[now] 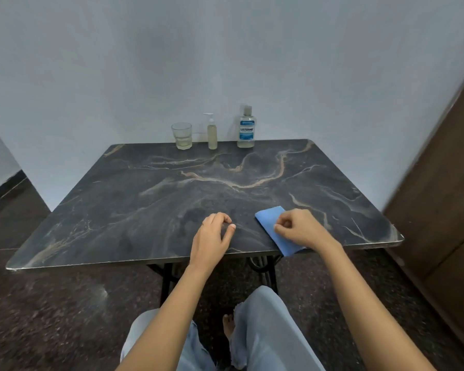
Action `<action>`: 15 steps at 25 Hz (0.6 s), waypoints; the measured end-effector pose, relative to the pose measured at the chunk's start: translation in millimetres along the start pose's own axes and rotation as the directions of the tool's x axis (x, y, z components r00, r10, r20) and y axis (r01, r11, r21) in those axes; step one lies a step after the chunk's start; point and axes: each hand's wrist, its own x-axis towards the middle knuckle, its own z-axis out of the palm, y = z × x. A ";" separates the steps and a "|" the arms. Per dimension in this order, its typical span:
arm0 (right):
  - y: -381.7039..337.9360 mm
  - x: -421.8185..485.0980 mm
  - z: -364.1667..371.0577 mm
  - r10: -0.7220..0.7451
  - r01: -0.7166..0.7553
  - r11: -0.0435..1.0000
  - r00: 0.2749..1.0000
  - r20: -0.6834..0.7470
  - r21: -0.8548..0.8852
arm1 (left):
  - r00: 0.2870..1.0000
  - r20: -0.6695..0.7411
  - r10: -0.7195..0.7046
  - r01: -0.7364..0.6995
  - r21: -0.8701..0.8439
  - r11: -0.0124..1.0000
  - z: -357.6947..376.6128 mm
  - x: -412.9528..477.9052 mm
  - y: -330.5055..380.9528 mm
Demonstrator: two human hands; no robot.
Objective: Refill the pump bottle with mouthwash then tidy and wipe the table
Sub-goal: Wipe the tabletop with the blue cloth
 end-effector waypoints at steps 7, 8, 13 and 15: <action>11.4 16.3 44.7 -0.084 0.133 0.945 0.982 0.171 -0.300 | 1.000 -0.021 -0.002 0.005 0.139 0.990 16.4 -3.7 -3.5; 9.3 14.6 48.5 -0.098 0.148 0.938 0.980 0.171 -0.313 | 1.000 -0.004 0.000 0.000 0.172 0.985 17.7 -3.7 -3.8; 43.3 22.0 23.1 -0.082 0.169 0.920 0.965 0.250 -0.353 | 0.997 0.061 -0.045 0.030 0.224 0.974 21.7 1.0 -5.3; 46.0 41.7 16.6 0.061 0.024 0.926 0.975 0.212 -0.377 | 0.997 0.066 -0.035 0.019 0.237 0.971 22.8 1.7 -6.0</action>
